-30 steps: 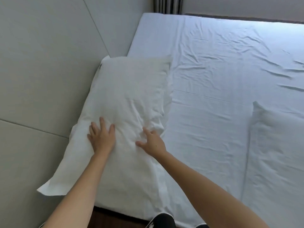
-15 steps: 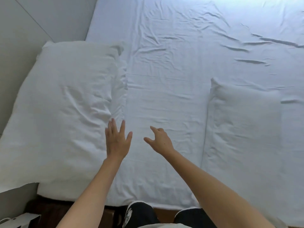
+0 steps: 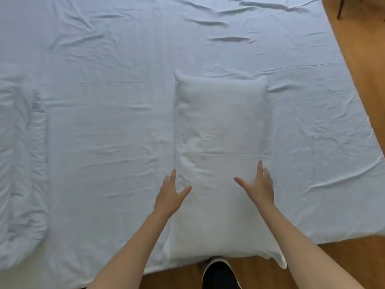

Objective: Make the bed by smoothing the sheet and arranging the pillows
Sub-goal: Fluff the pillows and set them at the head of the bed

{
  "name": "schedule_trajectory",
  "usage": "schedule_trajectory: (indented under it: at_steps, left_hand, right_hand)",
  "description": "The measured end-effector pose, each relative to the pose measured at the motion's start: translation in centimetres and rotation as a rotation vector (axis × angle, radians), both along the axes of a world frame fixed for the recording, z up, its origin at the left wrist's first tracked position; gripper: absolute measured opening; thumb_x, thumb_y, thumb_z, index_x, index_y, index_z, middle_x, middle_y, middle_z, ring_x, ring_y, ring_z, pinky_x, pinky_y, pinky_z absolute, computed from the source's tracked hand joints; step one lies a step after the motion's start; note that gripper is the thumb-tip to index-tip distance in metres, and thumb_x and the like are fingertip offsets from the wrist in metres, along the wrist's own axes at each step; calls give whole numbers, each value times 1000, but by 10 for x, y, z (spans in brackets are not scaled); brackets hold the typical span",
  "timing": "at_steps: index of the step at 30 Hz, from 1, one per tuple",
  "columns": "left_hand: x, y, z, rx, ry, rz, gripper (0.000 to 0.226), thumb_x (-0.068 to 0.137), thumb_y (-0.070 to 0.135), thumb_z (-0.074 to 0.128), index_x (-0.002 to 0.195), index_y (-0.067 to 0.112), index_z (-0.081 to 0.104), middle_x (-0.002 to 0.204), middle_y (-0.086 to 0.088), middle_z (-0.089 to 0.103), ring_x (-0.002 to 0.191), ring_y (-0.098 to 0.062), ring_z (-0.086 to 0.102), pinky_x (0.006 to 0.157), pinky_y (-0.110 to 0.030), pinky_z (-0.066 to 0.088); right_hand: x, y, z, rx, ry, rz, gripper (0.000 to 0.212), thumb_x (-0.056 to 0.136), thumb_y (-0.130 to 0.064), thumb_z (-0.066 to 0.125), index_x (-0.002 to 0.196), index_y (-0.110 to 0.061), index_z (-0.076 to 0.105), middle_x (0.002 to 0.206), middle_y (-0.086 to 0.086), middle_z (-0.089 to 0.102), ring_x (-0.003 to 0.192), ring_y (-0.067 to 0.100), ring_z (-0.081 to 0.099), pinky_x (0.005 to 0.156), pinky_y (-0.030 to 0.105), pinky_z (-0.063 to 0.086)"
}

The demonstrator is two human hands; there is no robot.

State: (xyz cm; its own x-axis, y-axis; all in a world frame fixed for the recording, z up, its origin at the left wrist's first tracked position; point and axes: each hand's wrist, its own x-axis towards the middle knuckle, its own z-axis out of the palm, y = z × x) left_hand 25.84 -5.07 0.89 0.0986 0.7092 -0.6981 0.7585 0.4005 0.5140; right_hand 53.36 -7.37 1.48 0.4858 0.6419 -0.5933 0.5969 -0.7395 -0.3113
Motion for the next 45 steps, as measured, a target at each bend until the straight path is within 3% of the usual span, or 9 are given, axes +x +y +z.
schedule_trajectory:
  at_steps: [5, 11, 15, 18, 20, 23, 31, 41, 45]
  left_hand:
    - [33, 23, -62, -111, 97, -61, 104, 74, 79, 50, 151, 34, -3, 157, -5, 22, 139, -25, 33, 105, -45, 38]
    - [55, 38, -99, -95, -174, 150, 116, 62, 67, 72, 148, 45, -3, 149, 15, 36, 129, -17, 46, 100, -34, 40]
    - [62, 38, -106, -83, -247, 238, 116, 60, 58, 76, 147, 47, -1, 145, 17, 40, 125, -17, 49, 104, -39, 41]
    - [51, 35, -92, -77, -302, 225, 104, 64, 45, 74, 146, 47, 10, 141, 19, 44, 122, -13, 50, 102, -40, 43]
    - [41, 34, -75, -55, -336, 234, 97, 62, 38, 72, 144, 45, 20, 135, 19, 48, 121, -13, 51, 102, -44, 44]
    - [26, 41, -34, 35, -412, 263, 89, 63, 32, 74, 141, 43, 31, 134, 23, 50, 123, -8, 51, 102, -44, 44]
    - [-106, 67, 75, 207, -372, 243, 89, 64, 39, 72, 141, 52, 29, 140, 23, 46, 129, -8, 46, 104, -45, 41]
    - [-344, 63, 245, 567, -389, 348, 87, 58, 37, 66, 141, 34, 40, 136, 10, 54, 123, -12, 53, 105, -44, 42]
    - [-443, 69, 335, 745, -314, 389, 85, 60, 28, 62, 142, 29, 41, 136, 9, 53, 121, -9, 51, 103, -30, 41]
  right_hand:
    - [69, -2, -58, -19, 59, -247, 118, 70, -66, 71, 153, -27, -2, 159, 9, 16, 144, 30, 22, 112, 49, 27]
    - [91, 0, -103, -6, 236, -322, 118, 72, -59, 74, 152, -30, -8, 158, 4, 24, 139, 28, 34, 112, 43, 29]
    - [86, 13, -102, 79, 295, -352, 106, 64, -51, 82, 149, -30, 24, 138, -7, 49, 125, 23, 51, 106, 38, 39]
    - [72, 17, -85, 87, 374, -319, 84, 59, -41, 77, 135, -23, 47, 125, -2, 61, 109, 21, 61, 95, 38, 49]
    - [57, 20, -61, 143, 436, -344, 57, 68, -20, 74, 122, -18, 57, 114, 2, 67, 94, 16, 65, 79, 31, 51]
    - [28, 19, -18, 253, 486, -395, 52, 60, -18, 67, 112, -16, 61, 97, -1, 69, 80, 11, 65, 63, 26, 49]
    - [-111, 31, 84, 451, 600, -434, 25, 70, 1, 65, 94, -2, 68, 87, 14, 68, 78, 27, 64, 75, 44, 54]
    - [-342, 63, 256, 655, 737, -208, 26, 62, -9, 64, 85, 2, 65, 73, 8, 63, 66, 18, 61, 62, 34, 52]
    - [-432, 88, 331, 734, 780, -25, 24, 65, -10, 65, 88, -1, 67, 77, 5, 69, 71, 18, 66, 64, 32, 53]
